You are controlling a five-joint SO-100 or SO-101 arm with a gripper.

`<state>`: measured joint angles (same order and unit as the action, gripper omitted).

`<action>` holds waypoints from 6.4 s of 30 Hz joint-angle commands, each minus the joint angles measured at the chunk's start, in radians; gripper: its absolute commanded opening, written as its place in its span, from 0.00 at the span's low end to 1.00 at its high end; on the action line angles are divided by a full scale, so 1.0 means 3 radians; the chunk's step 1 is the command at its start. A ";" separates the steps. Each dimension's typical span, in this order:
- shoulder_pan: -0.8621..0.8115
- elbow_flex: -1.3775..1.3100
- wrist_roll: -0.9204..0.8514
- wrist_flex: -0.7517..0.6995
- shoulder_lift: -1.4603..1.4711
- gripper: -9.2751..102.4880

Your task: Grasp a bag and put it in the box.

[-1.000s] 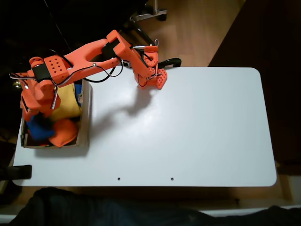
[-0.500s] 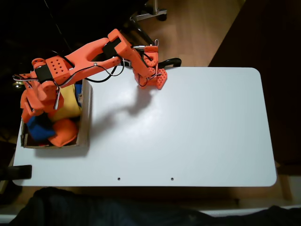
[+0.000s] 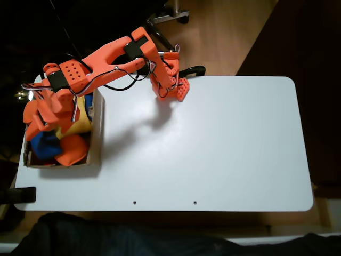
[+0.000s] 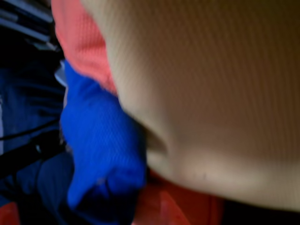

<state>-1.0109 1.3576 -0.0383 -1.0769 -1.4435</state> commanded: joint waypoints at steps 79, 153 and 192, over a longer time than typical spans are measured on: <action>0.2056 0.2040 0.0291 -0.0271 -0.4367 0.60; 0.3267 0.4970 0.0159 -0.0256 -0.6177 0.08; 0.3298 0.5241 0.0123 -0.0915 -0.6177 0.08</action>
<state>-0.0291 2.9606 0.0046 -1.3468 -3.2904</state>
